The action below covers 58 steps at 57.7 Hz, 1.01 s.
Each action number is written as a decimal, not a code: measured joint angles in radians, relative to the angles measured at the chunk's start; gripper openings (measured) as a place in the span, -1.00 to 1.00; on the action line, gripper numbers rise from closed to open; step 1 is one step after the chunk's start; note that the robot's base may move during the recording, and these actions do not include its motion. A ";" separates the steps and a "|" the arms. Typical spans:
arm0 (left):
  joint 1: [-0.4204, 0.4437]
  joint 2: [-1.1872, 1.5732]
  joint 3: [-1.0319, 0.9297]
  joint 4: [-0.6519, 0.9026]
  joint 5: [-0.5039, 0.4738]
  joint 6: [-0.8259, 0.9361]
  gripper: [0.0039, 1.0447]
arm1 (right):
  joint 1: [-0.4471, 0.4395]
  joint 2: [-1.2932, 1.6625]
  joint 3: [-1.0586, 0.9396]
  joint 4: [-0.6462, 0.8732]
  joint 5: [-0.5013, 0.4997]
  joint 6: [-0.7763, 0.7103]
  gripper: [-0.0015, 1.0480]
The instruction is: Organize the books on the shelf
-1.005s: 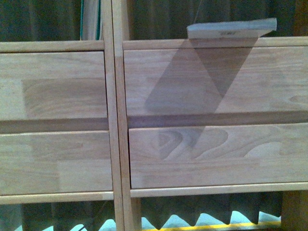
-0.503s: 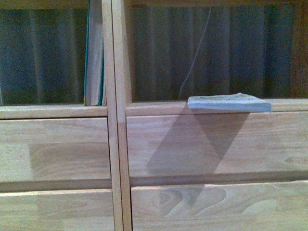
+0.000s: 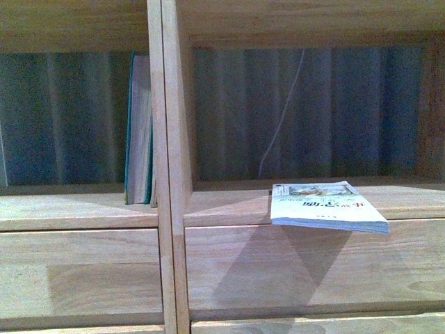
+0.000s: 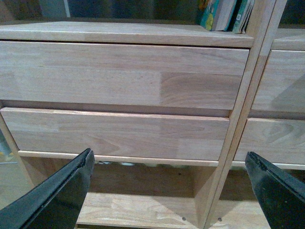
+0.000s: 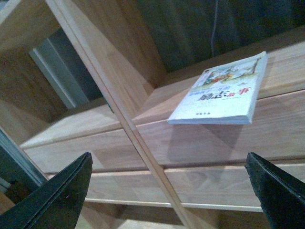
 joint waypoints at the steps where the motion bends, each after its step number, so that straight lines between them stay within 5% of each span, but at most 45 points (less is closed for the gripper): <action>1: 0.000 0.000 0.000 0.000 0.000 0.000 0.87 | 0.008 0.053 0.024 0.018 0.010 0.032 0.87; 24: 0.000 0.000 0.000 0.000 0.000 0.000 0.87 | 0.069 0.580 0.255 0.110 0.090 0.533 0.87; 58: 0.000 0.000 0.000 0.000 0.000 0.000 0.87 | 0.066 0.930 0.614 0.028 0.204 0.673 0.87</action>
